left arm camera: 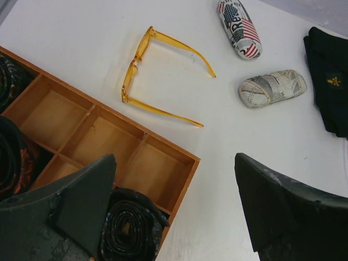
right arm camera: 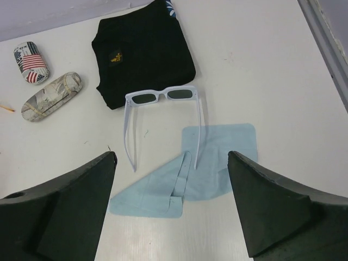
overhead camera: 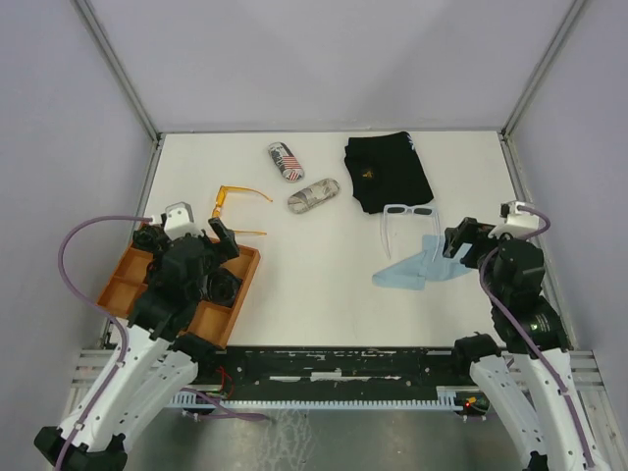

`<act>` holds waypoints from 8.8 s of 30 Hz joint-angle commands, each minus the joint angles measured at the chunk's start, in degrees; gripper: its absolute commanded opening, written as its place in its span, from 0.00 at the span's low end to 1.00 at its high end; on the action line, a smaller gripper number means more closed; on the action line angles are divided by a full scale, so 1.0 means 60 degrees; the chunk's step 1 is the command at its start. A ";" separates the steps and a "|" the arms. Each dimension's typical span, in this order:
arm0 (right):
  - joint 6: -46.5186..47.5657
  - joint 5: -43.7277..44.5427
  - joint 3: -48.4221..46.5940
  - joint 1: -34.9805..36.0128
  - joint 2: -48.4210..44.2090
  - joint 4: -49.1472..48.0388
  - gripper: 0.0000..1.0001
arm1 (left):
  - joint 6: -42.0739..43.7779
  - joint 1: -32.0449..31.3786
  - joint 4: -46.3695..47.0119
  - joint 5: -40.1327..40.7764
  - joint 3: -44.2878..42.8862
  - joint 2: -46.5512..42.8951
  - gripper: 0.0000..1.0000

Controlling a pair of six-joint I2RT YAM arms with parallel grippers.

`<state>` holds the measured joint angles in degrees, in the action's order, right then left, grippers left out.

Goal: Organize the sunglasses
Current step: Pick up the sunglasses case from the center of the board, then open the sunglasses case.

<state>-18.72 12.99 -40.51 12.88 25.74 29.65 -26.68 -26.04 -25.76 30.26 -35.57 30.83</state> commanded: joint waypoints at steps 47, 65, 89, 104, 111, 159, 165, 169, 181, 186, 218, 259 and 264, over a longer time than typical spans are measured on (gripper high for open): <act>-0.0440 -0.5028 -0.1978 -0.1152 0.4045 0.3064 0.99 | 0.1375 0.0915 0.4019 -0.4704 -0.3341 0.6983 0.91; -0.0062 -0.5272 -0.1627 -0.1151 0.3313 0.3518 0.99 | 0.5103 0.0853 0.2869 -0.8195 -0.6969 1.1611 0.97; 0.0102 -0.5750 -0.1473 -0.1150 0.3601 0.3410 0.99 | 0.7669 0.0392 0.0158 -0.7628 -1.1019 1.5852 0.99; 0.0133 -0.5842 -0.1457 -0.1139 0.3679 0.3398 0.98 | 0.8032 0.0389 -0.0854 -0.8718 -1.2153 1.6668 0.83; 0.0139 -0.5872 -0.1465 -0.1146 0.3693 0.3398 0.98 | 0.8072 0.0400 -0.1112 -0.8790 -1.2421 1.6865 0.72; -0.3303 -0.6684 0.0819 -0.1141 0.1171 0.0730 0.97 | -0.0738 -0.3551 0.7727 -0.7847 0.1026 0.6156 0.18; -0.3961 -0.7678 0.1505 -0.1139 0.0795 -0.0929 0.98 | -0.1317 -0.3553 0.8825 -0.8163 0.1079 0.5777 0.14; -0.4246 -0.8257 0.1822 -0.1149 0.0176 -0.2126 0.99 | -0.1893 -0.3558 0.9674 -0.8238 0.0999 0.5250 0.11; -0.7039 -1.0229 0.0949 -0.1148 0.0531 -0.9135 0.99 | -0.2671 -0.3559 1.0164 -0.8619 -0.1151 0.4253 0.03; -0.8266 -1.0092 0.0516 -0.1048 0.1336 -1.1468 0.99 | -0.3060 -0.3560 1.0679 -0.8657 -0.1575 0.4086 0.03; -0.5523 -0.7887 -0.1485 0.3719 0.4255 -1.1196 0.97 | -0.3662 -0.3570 1.1700 -0.8966 -0.2485 0.4404 0.03; -0.2866 -0.4108 -0.2825 0.4102 0.5062 -0.3512 0.20 | -0.0369 -0.3701 0.5379 -0.4542 -0.2914 0.3570 0.51; -0.3070 -0.4735 -0.2490 0.4101 0.4840 -0.4359 0.23 | -0.0360 -0.3704 0.5222 -0.4621 -0.2773 0.3329 0.91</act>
<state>-37.39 -14.28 -56.51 38.00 56.71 8.97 -31.22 -48.14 3.77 0.91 -49.47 53.76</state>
